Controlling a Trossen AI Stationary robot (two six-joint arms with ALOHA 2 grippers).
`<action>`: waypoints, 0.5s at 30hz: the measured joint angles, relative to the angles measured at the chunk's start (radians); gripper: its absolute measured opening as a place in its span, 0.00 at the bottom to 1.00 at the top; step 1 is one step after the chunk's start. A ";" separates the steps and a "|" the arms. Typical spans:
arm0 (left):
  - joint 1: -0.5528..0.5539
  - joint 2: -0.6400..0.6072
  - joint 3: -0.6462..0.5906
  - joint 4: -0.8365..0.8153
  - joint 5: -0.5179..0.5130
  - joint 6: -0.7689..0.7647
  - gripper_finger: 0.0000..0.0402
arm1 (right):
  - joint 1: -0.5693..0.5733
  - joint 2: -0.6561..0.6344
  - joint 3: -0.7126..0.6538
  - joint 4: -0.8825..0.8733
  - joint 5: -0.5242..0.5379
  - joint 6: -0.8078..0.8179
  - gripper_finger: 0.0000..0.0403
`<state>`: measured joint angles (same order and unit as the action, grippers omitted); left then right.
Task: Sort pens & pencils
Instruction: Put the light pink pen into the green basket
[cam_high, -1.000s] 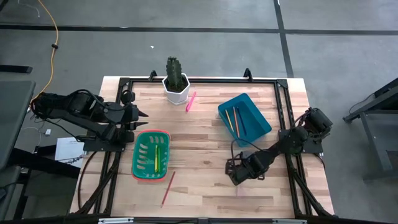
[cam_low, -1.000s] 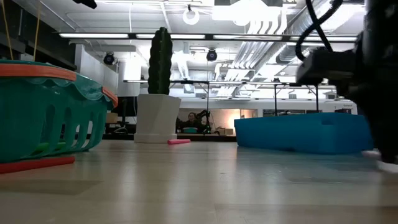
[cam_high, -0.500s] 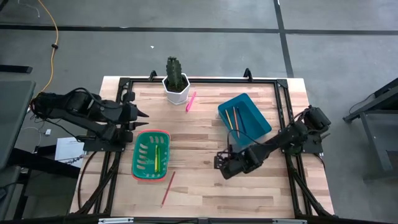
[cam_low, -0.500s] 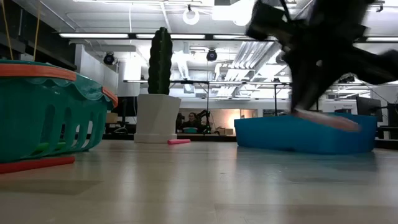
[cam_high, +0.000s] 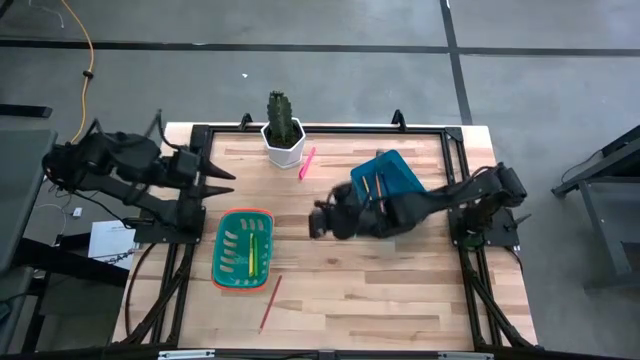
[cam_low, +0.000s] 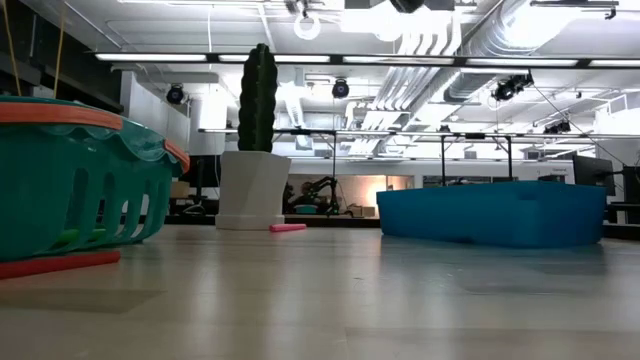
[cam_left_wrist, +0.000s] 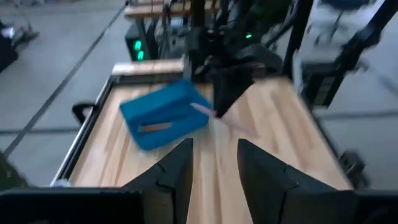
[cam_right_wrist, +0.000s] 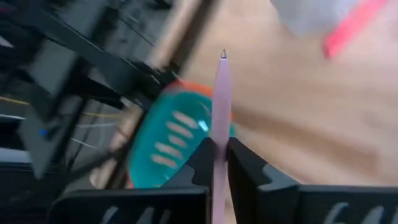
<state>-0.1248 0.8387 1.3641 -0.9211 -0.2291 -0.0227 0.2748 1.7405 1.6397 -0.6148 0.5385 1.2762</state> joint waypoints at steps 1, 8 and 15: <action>0.000 0.000 0.006 0.017 0.009 0.000 0.28 | -0.009 0.000 0.042 -0.001 0.010 -0.056 0.02; 0.000 0.001 0.038 0.120 0.015 -0.005 0.28 | -0.060 -0.001 0.278 -0.001 0.010 -0.373 0.02; 0.000 0.017 0.038 0.379 0.122 -0.008 0.28 | -0.073 -0.002 0.398 0.110 -0.051 -0.611 0.02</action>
<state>-0.1249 0.8561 1.4021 -0.5425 -0.1070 -0.0307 0.2020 1.7390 2.0376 -0.5051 0.4873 0.6651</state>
